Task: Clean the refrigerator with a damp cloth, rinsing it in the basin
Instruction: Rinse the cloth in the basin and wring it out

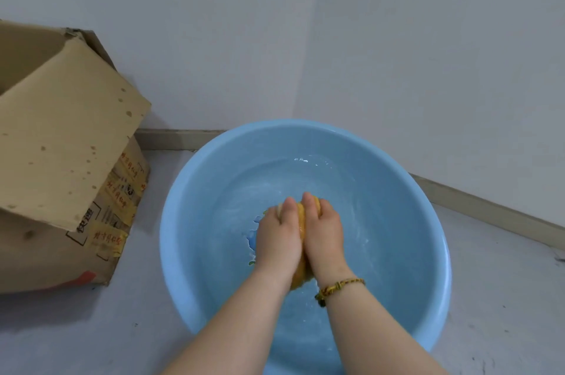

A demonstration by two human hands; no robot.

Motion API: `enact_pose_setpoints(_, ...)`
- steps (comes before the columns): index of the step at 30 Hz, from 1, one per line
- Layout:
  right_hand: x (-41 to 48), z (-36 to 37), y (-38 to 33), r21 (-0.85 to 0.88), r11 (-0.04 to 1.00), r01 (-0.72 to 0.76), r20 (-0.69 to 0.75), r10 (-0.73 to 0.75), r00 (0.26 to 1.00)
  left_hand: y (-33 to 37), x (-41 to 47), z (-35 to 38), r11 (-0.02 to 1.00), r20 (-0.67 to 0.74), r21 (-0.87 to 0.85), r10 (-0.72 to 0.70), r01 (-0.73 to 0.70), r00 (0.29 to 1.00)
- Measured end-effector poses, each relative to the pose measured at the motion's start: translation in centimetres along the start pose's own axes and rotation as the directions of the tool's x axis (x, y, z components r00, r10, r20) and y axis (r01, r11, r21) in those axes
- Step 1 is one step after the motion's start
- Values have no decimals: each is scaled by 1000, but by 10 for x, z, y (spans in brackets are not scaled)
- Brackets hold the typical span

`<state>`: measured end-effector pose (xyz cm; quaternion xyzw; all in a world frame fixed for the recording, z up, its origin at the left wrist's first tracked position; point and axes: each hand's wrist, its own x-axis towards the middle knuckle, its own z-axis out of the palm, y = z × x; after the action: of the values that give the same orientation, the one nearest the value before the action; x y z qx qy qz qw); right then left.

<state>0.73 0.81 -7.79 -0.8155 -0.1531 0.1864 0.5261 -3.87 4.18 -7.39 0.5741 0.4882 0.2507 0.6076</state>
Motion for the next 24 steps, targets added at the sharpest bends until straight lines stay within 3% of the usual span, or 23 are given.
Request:
enact_pose_setpoints(2, -6, -1, -4, -21, 999, 31, -16, -32, 999, 3, 4, 0, 1000, -3, -24, 12, -12, 1000)
enact_pose_setpoints(6, -20, 1, -11, -143, 975, 168, -17, -172, 985, 2, 22, -2, 985, 23, -136, -104, 106, 994)
enact_pose_setpoints(9, 11, -7, -9, -121, 990, 79, -9, -81, 997, 5, 7, 5, 998, 117, -58, -12, 18, 993)
enact_pose_setpoints(12, 9, -9, -4, -56, 998, 30, -56, -33, 998, 11, 7, 7, 999, 118, 14, 33, -35, 992)
enact_pose_setpoints(16, -20, -6, 4, -85, 994, 70, 19, -68, 997, -6, 24, 5, 991, 125, -59, -115, 123, 985)
enact_pose_setpoints(20, 14, -19, 14, -187, 978, -96, 80, 113, 990, -16, 27, 5, 969, 224, -36, -229, 243, 947)
enact_pose_setpoints(24, 21, -36, 29, 11, 963, -271, 84, 269, 959, -21, 38, -6, 974, 211, 86, -224, 211, 951)
